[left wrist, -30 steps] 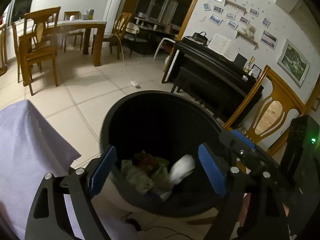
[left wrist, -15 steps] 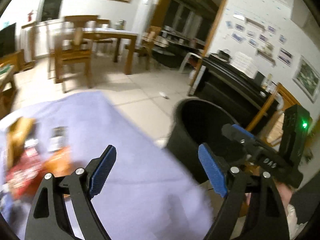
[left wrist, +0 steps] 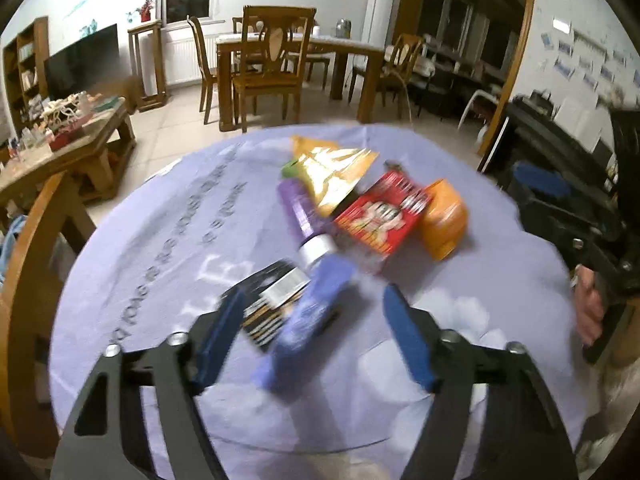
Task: Collect trash
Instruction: 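Grasp the blue probiotics stick with left tool while right tool grasps the red milk box, then carry stick and milk box over the bin and open both tools to drop them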
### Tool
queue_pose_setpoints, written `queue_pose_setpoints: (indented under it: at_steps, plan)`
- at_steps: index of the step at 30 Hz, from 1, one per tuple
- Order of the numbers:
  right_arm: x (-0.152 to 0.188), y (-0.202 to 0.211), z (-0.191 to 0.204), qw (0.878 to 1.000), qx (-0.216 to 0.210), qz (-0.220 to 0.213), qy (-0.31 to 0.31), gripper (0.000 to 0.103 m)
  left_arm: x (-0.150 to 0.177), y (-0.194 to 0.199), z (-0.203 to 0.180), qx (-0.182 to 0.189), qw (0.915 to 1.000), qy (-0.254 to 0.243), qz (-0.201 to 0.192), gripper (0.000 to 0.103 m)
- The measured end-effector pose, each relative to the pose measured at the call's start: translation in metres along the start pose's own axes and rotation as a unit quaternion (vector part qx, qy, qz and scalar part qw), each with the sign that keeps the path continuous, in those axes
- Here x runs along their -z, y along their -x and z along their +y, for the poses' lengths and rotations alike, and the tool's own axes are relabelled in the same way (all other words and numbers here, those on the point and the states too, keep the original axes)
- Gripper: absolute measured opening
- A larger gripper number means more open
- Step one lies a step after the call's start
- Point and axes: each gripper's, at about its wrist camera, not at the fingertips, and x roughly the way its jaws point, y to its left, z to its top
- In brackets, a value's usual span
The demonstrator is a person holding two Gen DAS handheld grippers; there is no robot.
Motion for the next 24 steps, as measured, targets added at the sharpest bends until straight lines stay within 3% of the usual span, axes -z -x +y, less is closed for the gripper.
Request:
queue_pose_setpoints:
  at_steps: [6, 9, 12, 15, 19, 24]
  plan:
    - [-0.012, -0.073, 0.027, 0.994, 0.032, 0.087, 0.062, 0.098, 0.010, -0.017, 0.018, 0.011, 0.9994, -0.019, 0.028, 0.067]
    - [-0.008, -0.089, 0.026, 0.991, 0.035, 0.107, 0.067, 0.098, 0.008, -0.018, 0.018, 0.030, 0.9990, -0.019, 0.026, 0.057]
    - [-0.009, -0.101, 0.026, 0.991, 0.022, 0.118, 0.052, 0.097, 0.009, -0.028, 0.019, 0.031, 0.9982, -0.022, 0.046, 0.039]
    - [-0.007, -0.108, 0.023, 0.991, 0.026, 0.122, 0.042, 0.089, 0.010, -0.030, 0.016, 0.017, 0.9984, -0.033, 0.043, 0.023]
    - [-0.006, -0.095, 0.014, 0.994, 0.006, 0.110, 0.023, 0.089, 0.009, -0.025, 0.015, 0.028, 0.9990, -0.023, 0.028, 0.020]
    - [-0.007, -0.059, 0.007, 0.998, -0.012, 0.064, -0.004, 0.089, 0.009, -0.007, 0.020, 0.045, 0.9990, 0.000, -0.007, 0.020]
